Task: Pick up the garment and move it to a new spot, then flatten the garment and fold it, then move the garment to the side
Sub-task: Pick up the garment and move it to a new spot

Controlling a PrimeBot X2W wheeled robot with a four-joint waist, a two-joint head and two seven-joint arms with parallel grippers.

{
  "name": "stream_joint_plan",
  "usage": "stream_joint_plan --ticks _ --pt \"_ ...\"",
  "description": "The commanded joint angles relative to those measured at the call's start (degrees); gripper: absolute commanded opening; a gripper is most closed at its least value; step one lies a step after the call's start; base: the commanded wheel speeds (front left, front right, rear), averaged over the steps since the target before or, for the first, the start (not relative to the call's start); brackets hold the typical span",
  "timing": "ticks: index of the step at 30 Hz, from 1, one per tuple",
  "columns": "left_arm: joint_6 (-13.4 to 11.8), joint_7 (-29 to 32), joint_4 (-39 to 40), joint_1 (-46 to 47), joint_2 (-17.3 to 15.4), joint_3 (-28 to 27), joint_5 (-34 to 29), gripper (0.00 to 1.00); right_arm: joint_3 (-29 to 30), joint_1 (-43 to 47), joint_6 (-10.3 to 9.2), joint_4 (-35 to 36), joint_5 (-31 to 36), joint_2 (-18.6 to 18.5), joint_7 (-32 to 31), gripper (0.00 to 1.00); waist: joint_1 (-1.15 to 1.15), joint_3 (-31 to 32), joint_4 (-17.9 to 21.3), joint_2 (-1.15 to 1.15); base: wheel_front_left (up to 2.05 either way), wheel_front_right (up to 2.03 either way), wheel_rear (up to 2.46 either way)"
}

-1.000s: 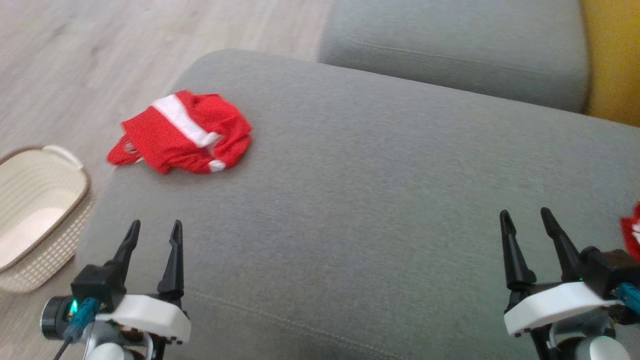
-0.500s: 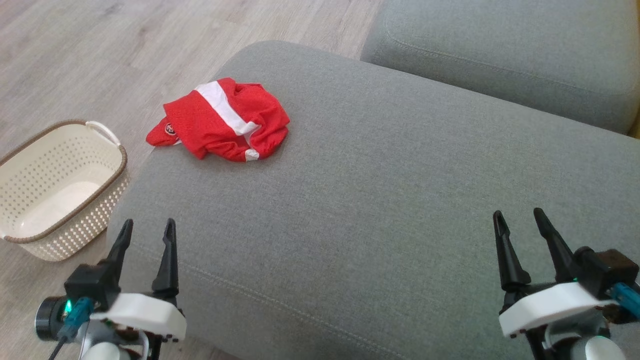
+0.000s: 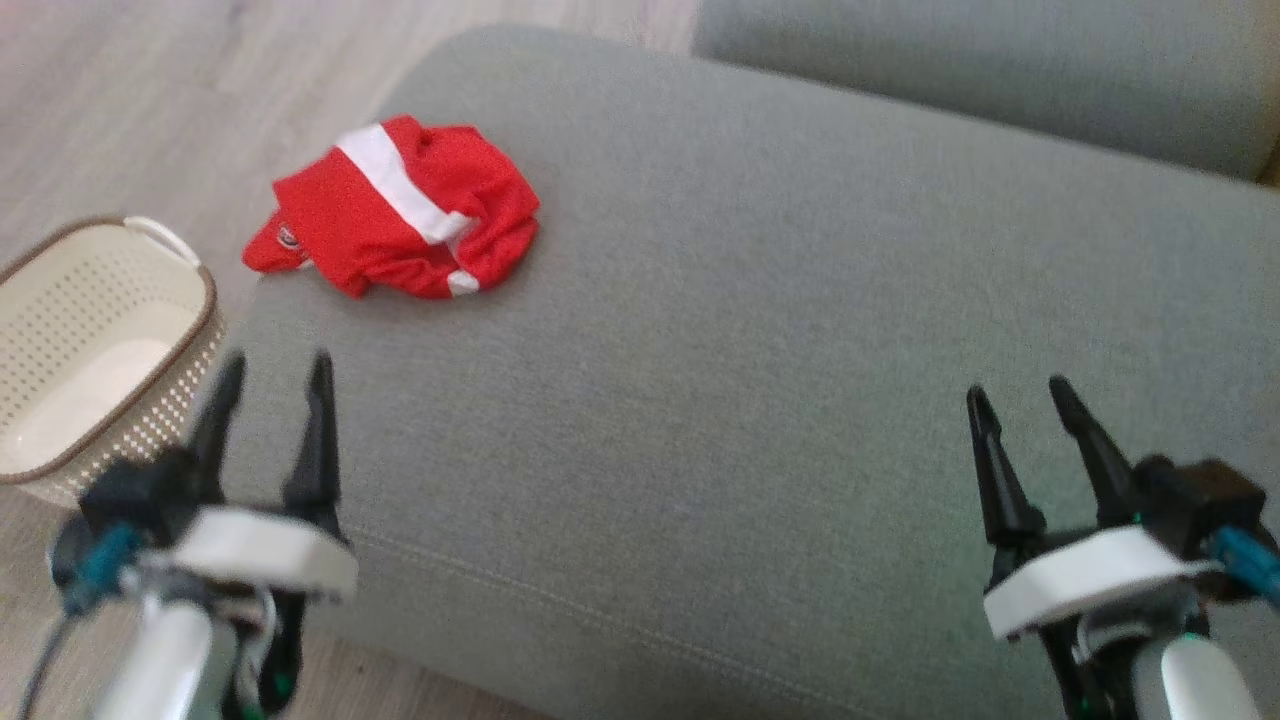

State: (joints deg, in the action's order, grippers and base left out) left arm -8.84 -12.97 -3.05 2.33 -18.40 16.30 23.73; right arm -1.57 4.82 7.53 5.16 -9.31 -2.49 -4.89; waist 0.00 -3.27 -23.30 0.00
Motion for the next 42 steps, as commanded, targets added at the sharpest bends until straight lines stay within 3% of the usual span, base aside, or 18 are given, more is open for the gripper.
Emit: stream_joint_plan --ticks 1,8,15,24,34,35,36,37,42 --pt "0.49 -0.61 1.51 5.65 -1.33 -3.11 0.48 1.00 -1.50 -3.86 -0.04 2.75 0.66 -0.39 -0.36 1.00 0.00 -3.19 2.17 0.00 0.00 0.00 0.00" --pt "2.81 -1.13 -3.82 17.34 -1.22 -6.25 3.30 1.00 -1.90 -8.04 -0.04 4.98 2.92 -0.39 -2.02 1.00 0.00 -11.64 6.90 0.00 0.00 0.00 0.00" --pt "7.46 1.42 -19.78 32.98 -2.72 -8.54 7.65 1.00 -3.23 -12.74 -0.04 6.40 4.54 -0.39 -2.29 1.00 0.00 -20.28 10.87 0.00 0.00 0.00 0.00" --pt "12.71 6.33 -45.68 46.64 -4.43 -9.30 11.53 1.00 -5.29 -16.50 -0.04 5.95 5.01 -0.39 -1.83 1.00 0.00 -25.65 13.59 0.00 0.00 0.00 0.00" --pt "14.74 11.14 -64.47 52.15 -5.11 -8.82 13.43 1.00 -6.09 -17.82 -0.04 4.96 4.75 -0.39 -1.45 1.00 0.00 -27.12 14.98 0.00 0.00 0.00 0.00" --pt "14.93 11.51 -65.38 52.39 -5.16 -8.44 13.28 0.92 -6.03 -17.87 -0.04 4.90 4.68 -0.39 -1.40 1.00 0.00 -27.07 15.03 0.00 0.00 0.00 0.00" --pt "15.15 11.44 -65.92 52.60 -5.25 -8.05 13.10 0.27 -5.95 -17.94 -0.04 4.83 4.62 -0.39 -1.32 1.00 0.00 -26.95 15.09 0.00 0.00 0.00 0.00" --pt "15.32 10.78 -66.22 52.74 -5.46 -7.65 12.78 0.00 -5.82 -17.97 -0.04 4.75 4.56 -0.39 -1.20 1.00 0.00 -26.70 15.09 0.00 0.00 0.00 0.00" --pt "15.99 5.21 -66.32 52.82 -6.10 -6.10 11.87 0.00 -4.96 -17.49 -0.04 4.09 4.21 -0.39 -0.55 1.00 0.00 -24.11 14.67 0.00 0.00 0.00 0.00"
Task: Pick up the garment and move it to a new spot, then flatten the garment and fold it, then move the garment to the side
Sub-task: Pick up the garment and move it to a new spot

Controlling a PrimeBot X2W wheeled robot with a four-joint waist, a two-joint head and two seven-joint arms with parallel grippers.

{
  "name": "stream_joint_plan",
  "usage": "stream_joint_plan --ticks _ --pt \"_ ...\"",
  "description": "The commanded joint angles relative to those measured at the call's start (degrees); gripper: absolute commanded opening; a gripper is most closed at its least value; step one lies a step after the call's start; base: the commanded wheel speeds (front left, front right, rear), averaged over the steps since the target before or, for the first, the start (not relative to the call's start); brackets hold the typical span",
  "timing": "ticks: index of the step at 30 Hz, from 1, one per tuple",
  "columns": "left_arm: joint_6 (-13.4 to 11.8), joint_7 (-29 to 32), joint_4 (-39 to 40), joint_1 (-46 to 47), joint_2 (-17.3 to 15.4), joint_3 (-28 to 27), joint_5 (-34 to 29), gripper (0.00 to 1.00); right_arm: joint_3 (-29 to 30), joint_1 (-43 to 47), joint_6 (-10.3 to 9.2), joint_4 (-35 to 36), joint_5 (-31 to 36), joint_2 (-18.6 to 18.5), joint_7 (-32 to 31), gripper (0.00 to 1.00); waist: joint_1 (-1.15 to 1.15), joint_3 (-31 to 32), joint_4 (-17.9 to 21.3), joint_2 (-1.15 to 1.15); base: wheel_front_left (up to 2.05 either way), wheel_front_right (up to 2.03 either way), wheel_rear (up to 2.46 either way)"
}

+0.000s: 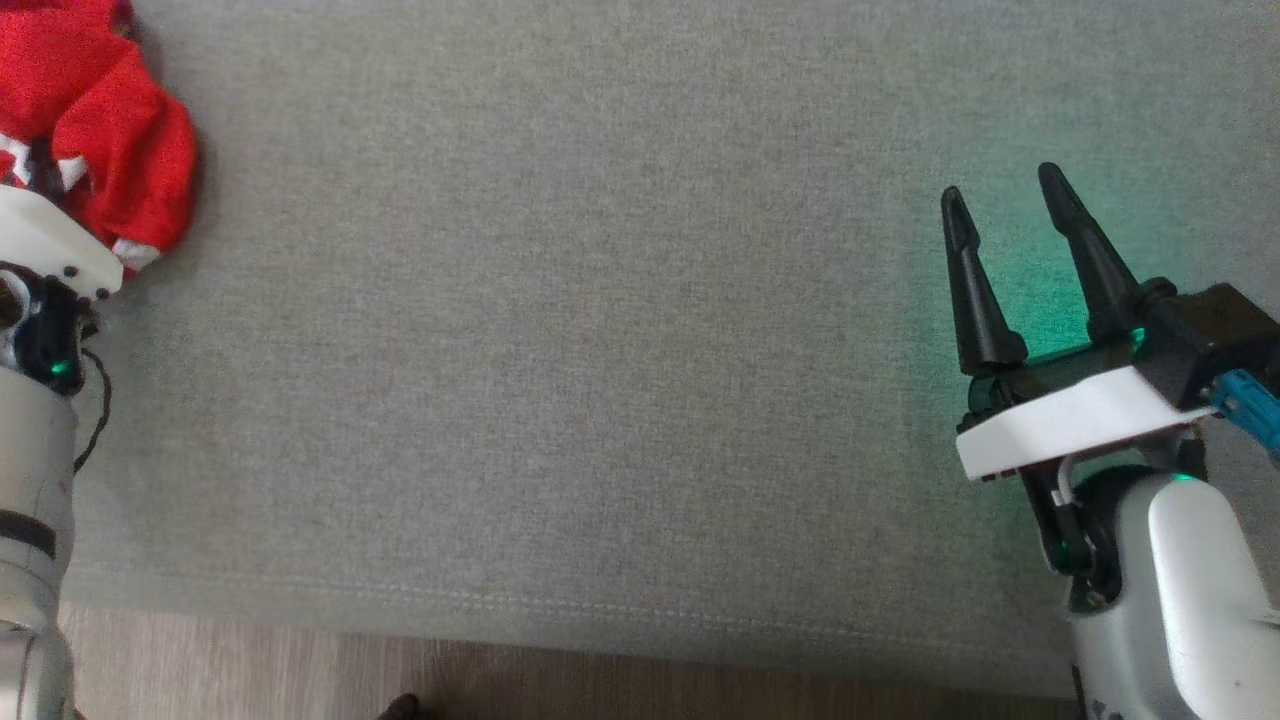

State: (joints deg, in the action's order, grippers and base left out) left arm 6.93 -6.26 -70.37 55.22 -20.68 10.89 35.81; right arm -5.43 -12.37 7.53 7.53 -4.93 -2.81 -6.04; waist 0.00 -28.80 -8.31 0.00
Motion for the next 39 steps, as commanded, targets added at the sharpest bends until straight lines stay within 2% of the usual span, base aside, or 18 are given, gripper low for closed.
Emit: stream_joint_plan --ticks 1,3,10,15,18,26,31,34,39 --pt "0.32 -2.91 1.32 -0.13 -4.01 -0.49 -0.22 0.00 -0.95 -0.14 -0.04 1.52 -0.33 -0.07 0.75 1.00 0.00 2.17 -0.42 0.00 0.00 0.00 0.00" --pt "0.44 -5.51 2.25 -0.43 -4.53 0.26 -0.66 0.00 -0.61 0.26 -0.04 1.14 -0.50 -0.07 1.11 1.00 0.00 3.91 -0.69 0.00 0.00 0.00 0.00" --pt "0.54 -8.60 8.45 -3.87 -6.11 2.30 -2.44 0.00 0.74 2.53 -0.04 -0.11 -1.67 -0.07 1.95 1.00 0.00 10.63 -1.57 0.00 0.00 0.00 0.00" --pt "0.53 -8.71 19.92 -10.69 -7.38 0.93 -4.48 0.00 1.68 5.08 -0.04 -0.75 -2.62 -0.07 2.18 1.00 0.00 16.04 -1.99 0.00 0.00 0.00 0.00" --pt "-0.45 -8.72 27.89 -16.76 -7.46 -1.32 -5.53 0.00 2.04 6.92 -0.04 -1.10 -3.19 -0.07 2.24 1.00 0.00 19.18 -1.88 0.00 0.00 0.00 0.00" --pt "-6.29 -8.53 50.94 -36.42 -6.98 -5.64 -6.90 0.00 2.46 12.05 -0.04 -1.57 -4.73 -0.07 2.22 1.00 0.00 26.23 -0.73 0.00 0.00 0.00 0.00" --pt "-10.99 -5.03 64.70 -47.00 -7.40 -7.09 -6.53 0.00 2.29 14.35 -0.04 -1.35 -5.35 -0.07 2.14 1.00 0.00 28.64 0.52 0.00 0.00 0.00 0.00" --pt "-13.84 -2.90 72.03 -51.81 -7.38 -6.85 -7.60 0.00 2.47 15.09 -0.04 -0.93 -5.52 -0.07 2.38 1.00 0.00 29.29 1.51 0.00 0.00 0.00 0.00" --pt "-16.67 -0.57 79.26 -55.60 -6.99 -5.01 -9.93 0.00 2.45 14.88 -0.04 -0.18 -5.25 -0.07 2.04 1.00 0.00 29.33 3.77 0.00 0.00 0.00 0.00"
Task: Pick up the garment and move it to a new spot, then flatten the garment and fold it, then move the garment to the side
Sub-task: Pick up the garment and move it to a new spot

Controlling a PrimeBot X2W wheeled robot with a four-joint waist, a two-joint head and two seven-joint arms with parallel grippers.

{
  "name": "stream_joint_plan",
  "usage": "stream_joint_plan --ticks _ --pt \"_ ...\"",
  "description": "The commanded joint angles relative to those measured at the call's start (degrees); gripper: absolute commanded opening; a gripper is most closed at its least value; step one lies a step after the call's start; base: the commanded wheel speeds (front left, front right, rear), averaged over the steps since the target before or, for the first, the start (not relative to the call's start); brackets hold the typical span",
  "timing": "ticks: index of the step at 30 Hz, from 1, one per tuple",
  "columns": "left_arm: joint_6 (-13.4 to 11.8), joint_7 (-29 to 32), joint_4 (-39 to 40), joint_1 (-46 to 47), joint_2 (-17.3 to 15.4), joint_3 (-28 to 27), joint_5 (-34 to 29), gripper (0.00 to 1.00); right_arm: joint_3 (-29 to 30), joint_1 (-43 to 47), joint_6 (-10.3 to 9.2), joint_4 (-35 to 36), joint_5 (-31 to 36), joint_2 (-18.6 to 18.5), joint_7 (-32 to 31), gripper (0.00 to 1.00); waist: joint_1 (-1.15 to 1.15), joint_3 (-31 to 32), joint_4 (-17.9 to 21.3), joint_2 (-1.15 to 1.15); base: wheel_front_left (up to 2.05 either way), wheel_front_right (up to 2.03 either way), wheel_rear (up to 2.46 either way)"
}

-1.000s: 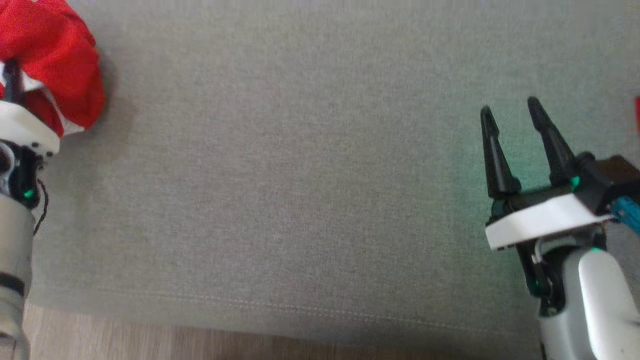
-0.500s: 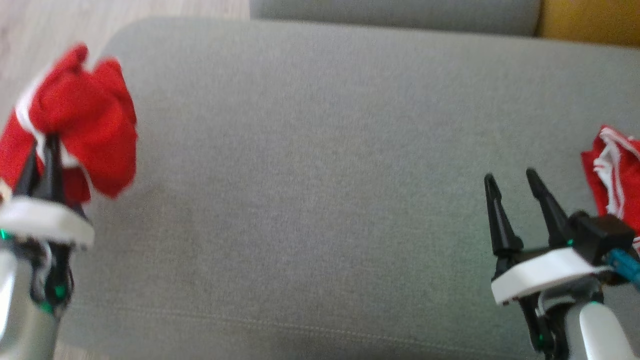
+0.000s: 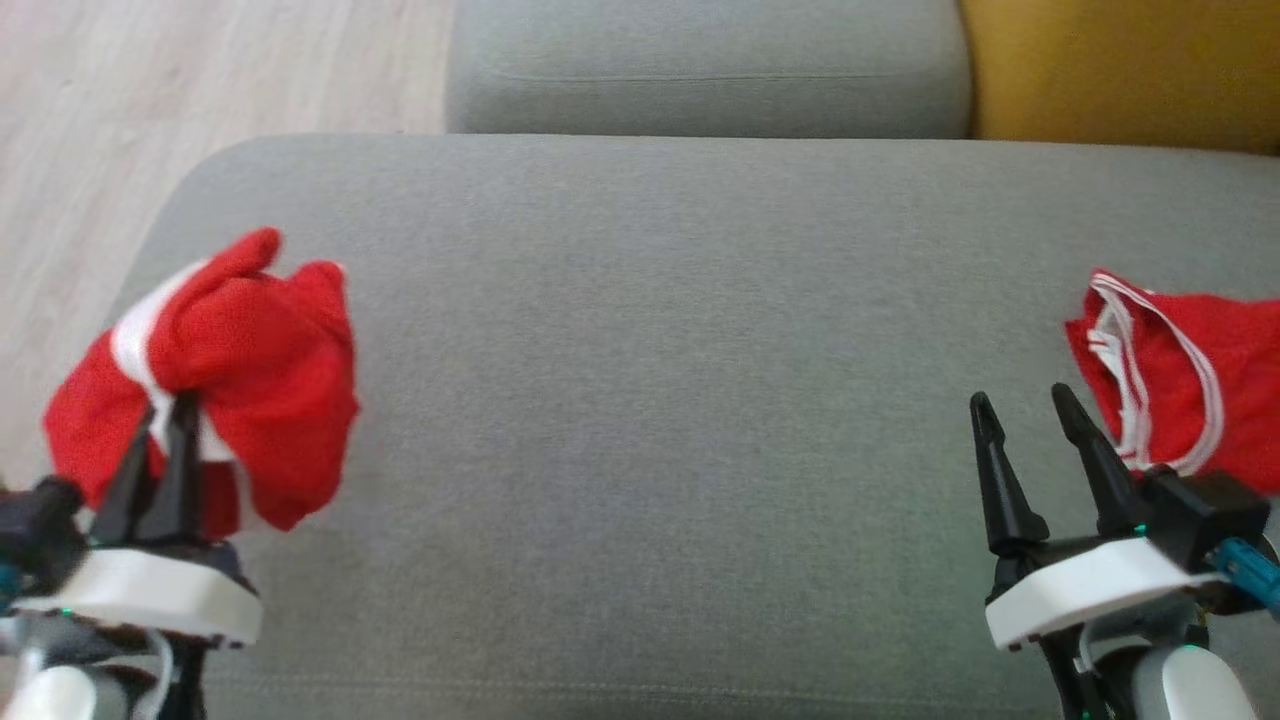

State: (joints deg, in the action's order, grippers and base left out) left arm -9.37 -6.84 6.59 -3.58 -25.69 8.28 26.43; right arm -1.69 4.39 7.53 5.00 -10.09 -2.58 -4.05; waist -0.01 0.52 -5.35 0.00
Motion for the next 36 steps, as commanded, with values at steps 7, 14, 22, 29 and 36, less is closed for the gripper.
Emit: stream_joint_plan --ticks 7,14,22,29,36 --pt "0.13 1.29 2.36 5.61 -0.58 2.70 -3.11 0.00 -2.38 -3.25 -0.04 3.54 -0.11 -0.30 -0.64 1.00 0.01 -2.03 5.83 0.00 0.00 0.00 0.00" --pt "4.00 0.55 -3.05 13.16 2.24 8.76 -4.71 0.00 -3.89 -4.68 -0.04 4.30 0.05 -0.30 -0.91 1.00 0.01 -5.44 11.36 0.00 0.00 0.00 0.00" --pt "10.14 -1.09 -16.15 26.33 6.61 15.99 -7.39 0.00 -6.38 -7.61 -0.04 3.86 -1.82 -0.30 1.30 1.00 0.01 -12.84 19.79 0.00 0.00 0.00 0.00" --pt "13.19 -0.94 -26.14 30.40 9.27 19.40 -7.12 0.00 -6.48 -8.31 -0.04 2.55 -2.91 -0.30 3.34 1.00 0.01 -15.55 22.74 0.00 0.00 0.00 0.00" --pt "13.69 -3.28 -29.85 30.37 10.99 19.78 -5.50 1.00 -6.23 -8.70 -0.04 1.44 -3.04 -0.30 4.27 1.00 0.01 -14.89 21.35 0.00 0.00 0.00 0.00"
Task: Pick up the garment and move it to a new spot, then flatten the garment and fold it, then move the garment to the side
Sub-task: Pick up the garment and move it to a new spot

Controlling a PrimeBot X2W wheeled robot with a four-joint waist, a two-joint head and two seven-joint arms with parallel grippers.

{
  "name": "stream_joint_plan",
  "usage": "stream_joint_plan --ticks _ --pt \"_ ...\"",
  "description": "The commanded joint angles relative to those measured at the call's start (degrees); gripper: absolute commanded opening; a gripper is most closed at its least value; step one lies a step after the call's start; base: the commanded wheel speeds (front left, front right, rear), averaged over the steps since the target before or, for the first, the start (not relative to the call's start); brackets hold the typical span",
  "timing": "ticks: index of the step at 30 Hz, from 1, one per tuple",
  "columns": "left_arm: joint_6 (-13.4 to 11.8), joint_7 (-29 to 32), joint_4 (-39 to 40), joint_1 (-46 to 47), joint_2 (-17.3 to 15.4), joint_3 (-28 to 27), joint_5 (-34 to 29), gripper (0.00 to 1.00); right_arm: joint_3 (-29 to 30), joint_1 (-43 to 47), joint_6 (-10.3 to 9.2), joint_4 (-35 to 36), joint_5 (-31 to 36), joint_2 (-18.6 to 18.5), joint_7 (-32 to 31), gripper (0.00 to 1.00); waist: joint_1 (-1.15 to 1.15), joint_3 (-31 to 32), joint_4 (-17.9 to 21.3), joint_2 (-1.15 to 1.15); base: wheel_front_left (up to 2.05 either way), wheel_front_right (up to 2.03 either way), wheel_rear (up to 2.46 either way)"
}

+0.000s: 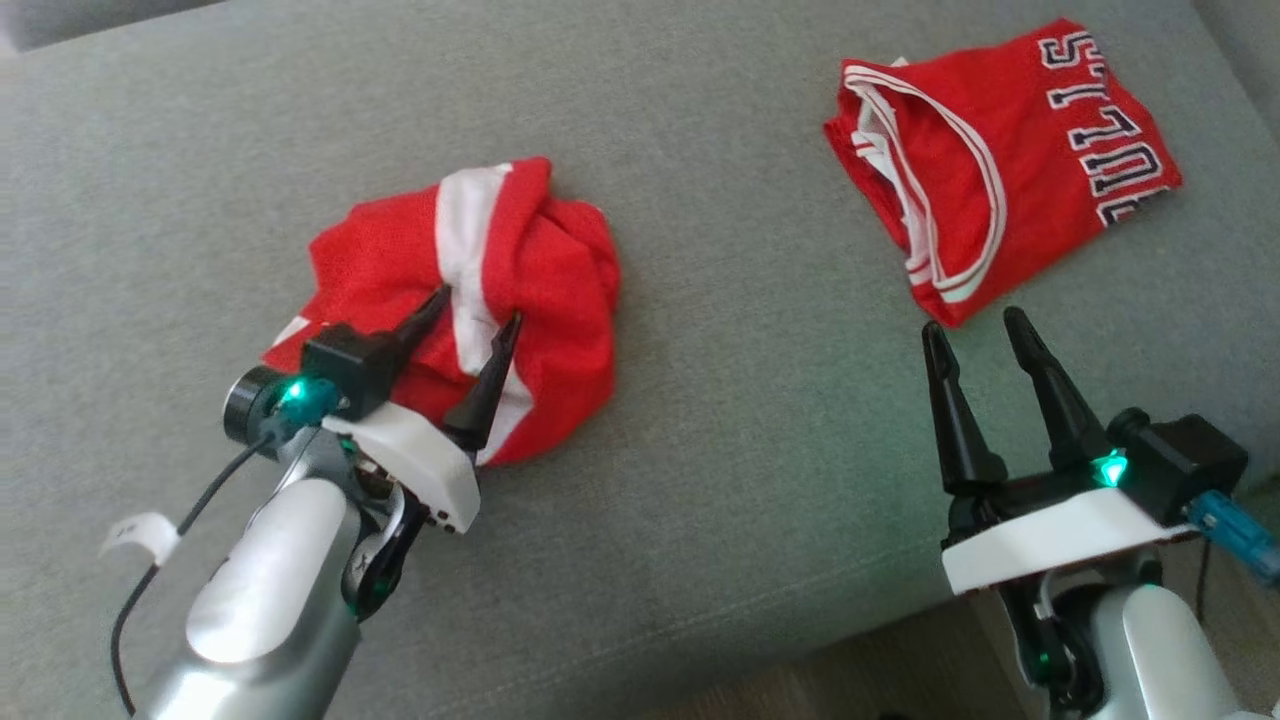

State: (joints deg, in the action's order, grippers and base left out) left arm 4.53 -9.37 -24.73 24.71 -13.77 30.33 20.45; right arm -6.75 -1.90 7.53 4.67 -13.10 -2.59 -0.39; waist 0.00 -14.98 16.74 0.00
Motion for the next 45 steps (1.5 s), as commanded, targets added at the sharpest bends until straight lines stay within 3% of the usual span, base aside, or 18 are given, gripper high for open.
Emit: stream_joint_plan --ticks 1,8,16,23,33,45 --pt "-0.44 -1.36 1.66 1.71 -0.79 -2.49 0.70 1.00 -1.12 -2.49 -0.04 1.67 0.12 -0.29 0.62 1.00 0.00 1.03 -1.27 0.00 0.00 0.00 0.00" --pt "-2.69 -3.53 6.27 -1.58 -1.55 -3.33 0.43 1.00 0.51 -2.57 -0.04 1.55 1.73 -0.29 -0.44 1.00 0.00 4.20 -7.26 0.00 0.00 0.00 0.00" --pt "-6.98 -4.56 12.59 -6.92 -3.85 -7.72 1.96 1.00 2.33 -1.81 -0.04 1.83 2.81 -0.29 -2.02 1.00 0.00 7.76 -14.22 0.00 0.00 0.00 0.00" --pt "-8.99 -5.08 16.46 -12.67 -6.78 -12.45 4.37 1.00 2.88 -0.60 -0.04 1.61 3.26 -0.29 -3.18 1.00 0.00 10.51 -18.66 0.00 0.00 0.00 0.00" --pt "-10.76 -4.55 21.34 -19.45 -9.60 -15.22 6.03 1.00 3.23 1.53 -0.04 0.53 3.46 -0.29 -3.99 1.00 0.00 13.97 -20.91 0.00 0.00 0.00 0.00" --pt "-12.37 -2.80 26.59 -25.32 -10.73 -14.51 6.21 1.00 3.72 4.72 -0.04 0.56 3.53 -0.29 -4.72 1.00 0.00 16.65 -20.25 0.00 0.00 0.00 0.00"
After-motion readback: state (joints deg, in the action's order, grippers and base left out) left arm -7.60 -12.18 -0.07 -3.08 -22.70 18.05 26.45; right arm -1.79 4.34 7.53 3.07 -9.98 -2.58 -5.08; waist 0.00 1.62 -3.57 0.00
